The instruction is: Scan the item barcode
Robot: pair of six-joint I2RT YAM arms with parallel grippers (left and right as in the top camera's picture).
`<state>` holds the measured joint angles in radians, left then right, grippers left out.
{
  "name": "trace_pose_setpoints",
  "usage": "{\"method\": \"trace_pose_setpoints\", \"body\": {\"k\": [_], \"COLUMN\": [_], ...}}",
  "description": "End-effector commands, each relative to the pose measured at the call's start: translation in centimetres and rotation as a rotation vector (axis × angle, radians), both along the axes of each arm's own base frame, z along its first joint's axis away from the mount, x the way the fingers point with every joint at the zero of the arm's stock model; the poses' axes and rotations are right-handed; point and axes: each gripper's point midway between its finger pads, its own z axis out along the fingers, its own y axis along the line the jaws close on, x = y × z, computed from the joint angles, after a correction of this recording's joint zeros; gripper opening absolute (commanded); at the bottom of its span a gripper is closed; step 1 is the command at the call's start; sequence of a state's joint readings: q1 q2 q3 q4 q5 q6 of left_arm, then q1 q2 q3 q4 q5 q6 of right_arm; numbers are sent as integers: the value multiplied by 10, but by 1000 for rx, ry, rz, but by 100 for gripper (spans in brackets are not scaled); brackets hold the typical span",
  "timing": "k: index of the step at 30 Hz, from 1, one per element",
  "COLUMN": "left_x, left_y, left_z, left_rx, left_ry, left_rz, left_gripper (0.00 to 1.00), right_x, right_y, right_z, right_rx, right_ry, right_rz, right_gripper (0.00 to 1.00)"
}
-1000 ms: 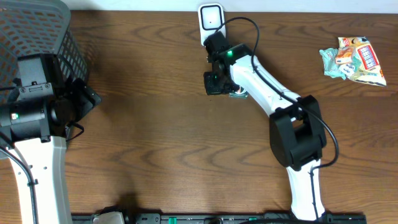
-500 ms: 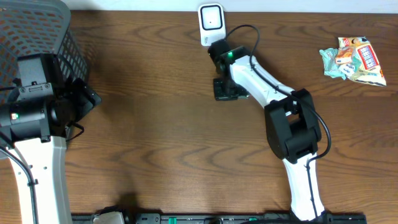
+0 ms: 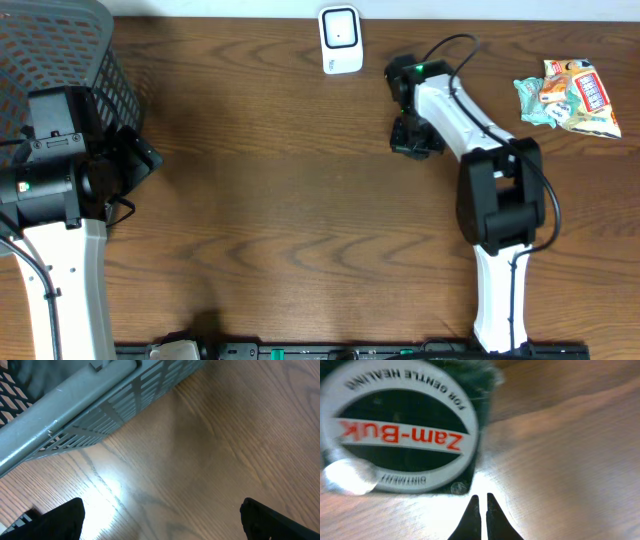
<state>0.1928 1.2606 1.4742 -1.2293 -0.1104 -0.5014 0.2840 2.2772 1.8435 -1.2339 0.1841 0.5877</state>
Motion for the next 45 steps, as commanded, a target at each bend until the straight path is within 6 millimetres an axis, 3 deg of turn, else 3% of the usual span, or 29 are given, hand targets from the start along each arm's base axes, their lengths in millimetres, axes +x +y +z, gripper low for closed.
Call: {"method": "trace_pose_setpoints", "body": {"k": [1,3,5,6,8,16,25,32,39,45], "left_x": [0,0,0,0,0,0,0,0,0,0], "left_y": [1,1,1,1,1,1,1,1,1,1], "left_z": [1,1,1,1,1,1,1,1,1,1], "left_rx": [-1,-1,-1,-1,-1,-1,-1,-1,-1,-1], "left_ry": [-3,-3,-3,-3,-3,-3,-3,-3,-3,-3], "left_rz": [13,13,13,13,13,13,13,13,13,13], "left_gripper": [98,98,98,98,98,97,98,97,98,98], "right_x": [13,22,32,36,43,61,58,56,53,48], "right_y": [1,3,6,8,11,18,14,6,14,13], "right_z": [49,58,62,63,62,45,1,-17,-24,-36], "right_rx": [28,42,58,63,75,105,125,174,218,212], "right_ry": [-141,-192,-239,-257,-282,-325,-230,-172,-139,-109], "right_rz": [-27,-27,-27,-26,-26,-67,-86,-71,-6,-8], "right_gripper": [6,25,74,88,99,99,99,86,76,73]}}
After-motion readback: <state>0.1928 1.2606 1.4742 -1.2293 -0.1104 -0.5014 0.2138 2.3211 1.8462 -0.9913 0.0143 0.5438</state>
